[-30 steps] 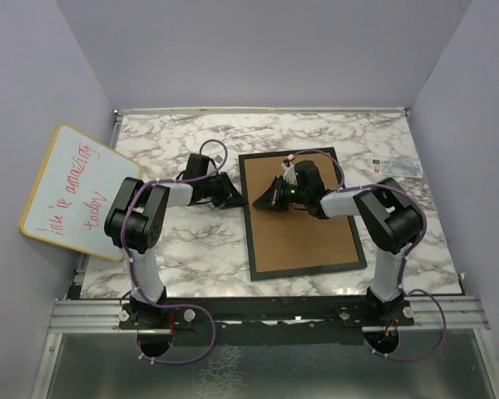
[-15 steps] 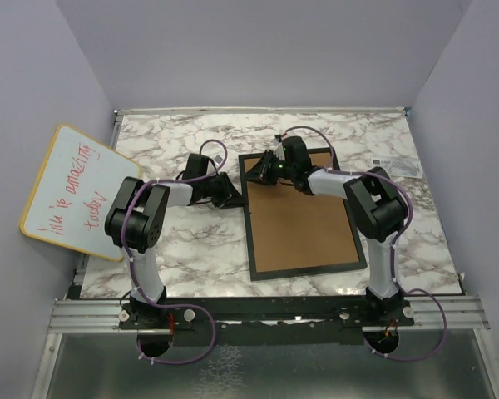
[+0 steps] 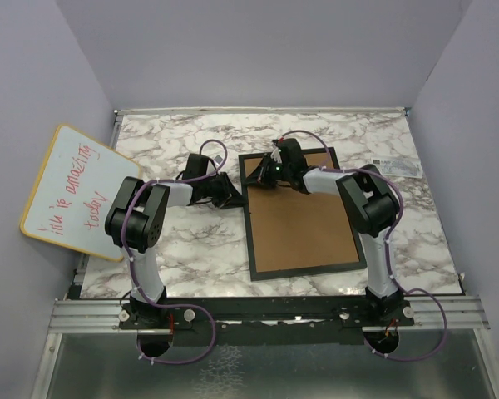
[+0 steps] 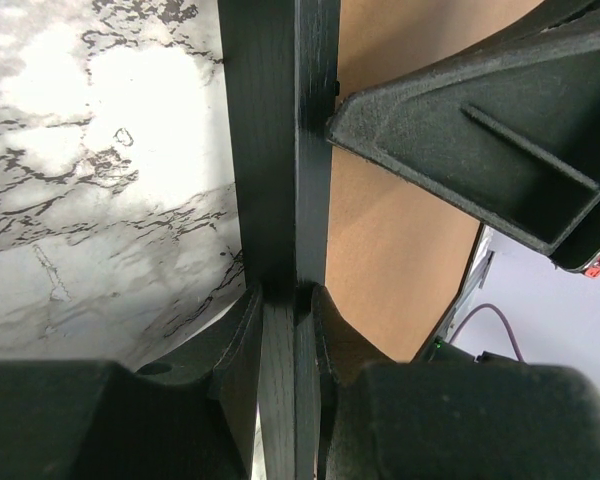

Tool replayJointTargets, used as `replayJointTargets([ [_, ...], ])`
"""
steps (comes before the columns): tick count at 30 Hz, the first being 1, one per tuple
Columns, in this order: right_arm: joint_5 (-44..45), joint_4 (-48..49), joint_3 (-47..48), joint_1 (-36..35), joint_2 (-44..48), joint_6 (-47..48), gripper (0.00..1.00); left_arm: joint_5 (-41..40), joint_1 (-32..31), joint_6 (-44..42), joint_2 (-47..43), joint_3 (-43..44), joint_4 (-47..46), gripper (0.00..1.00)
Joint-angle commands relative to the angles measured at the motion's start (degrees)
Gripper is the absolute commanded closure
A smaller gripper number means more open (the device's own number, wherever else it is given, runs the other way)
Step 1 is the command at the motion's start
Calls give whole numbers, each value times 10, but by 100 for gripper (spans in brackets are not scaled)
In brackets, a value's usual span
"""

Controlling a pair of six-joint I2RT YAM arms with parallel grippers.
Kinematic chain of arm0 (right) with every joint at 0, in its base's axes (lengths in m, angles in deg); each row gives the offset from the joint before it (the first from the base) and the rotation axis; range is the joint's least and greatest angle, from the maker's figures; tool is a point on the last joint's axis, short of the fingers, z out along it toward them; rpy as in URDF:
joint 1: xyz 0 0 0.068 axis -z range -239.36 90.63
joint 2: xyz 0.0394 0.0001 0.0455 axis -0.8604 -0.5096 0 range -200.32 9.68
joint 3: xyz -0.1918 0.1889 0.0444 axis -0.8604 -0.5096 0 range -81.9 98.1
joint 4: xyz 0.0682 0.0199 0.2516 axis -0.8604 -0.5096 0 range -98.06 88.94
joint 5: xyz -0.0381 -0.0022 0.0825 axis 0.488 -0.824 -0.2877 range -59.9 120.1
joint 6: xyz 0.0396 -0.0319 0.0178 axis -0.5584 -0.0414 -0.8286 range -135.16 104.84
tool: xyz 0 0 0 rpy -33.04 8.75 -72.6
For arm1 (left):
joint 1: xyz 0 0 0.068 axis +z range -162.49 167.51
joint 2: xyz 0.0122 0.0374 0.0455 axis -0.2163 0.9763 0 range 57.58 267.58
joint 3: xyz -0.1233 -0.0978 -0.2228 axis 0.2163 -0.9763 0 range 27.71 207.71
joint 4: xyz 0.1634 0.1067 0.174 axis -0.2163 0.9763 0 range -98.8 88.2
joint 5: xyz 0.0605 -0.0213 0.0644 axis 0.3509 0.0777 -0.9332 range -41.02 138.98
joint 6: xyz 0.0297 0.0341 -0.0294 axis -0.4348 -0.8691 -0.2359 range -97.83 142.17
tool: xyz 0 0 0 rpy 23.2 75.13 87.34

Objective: Put the photo into the frame

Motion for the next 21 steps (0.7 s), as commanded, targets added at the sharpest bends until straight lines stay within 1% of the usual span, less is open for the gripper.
replayJointTargets([
  [1, 23, -11, 13, 0, -22, 3, 98, -129, -6, -53, 65, -35, 91, 92],
  [12, 100, -66, 6, 6, -30, -4, 97, -130, -6, -53, 66, -39, 90, 92],
  [18, 109, -76, 5, 13, -36, -7, 99, -129, -6, -52, 68, -42, 89, 92],
  [21, 81, -55, -19, 19, -25, -1, 99, -129, -6, -52, 69, -41, 89, 93],
])
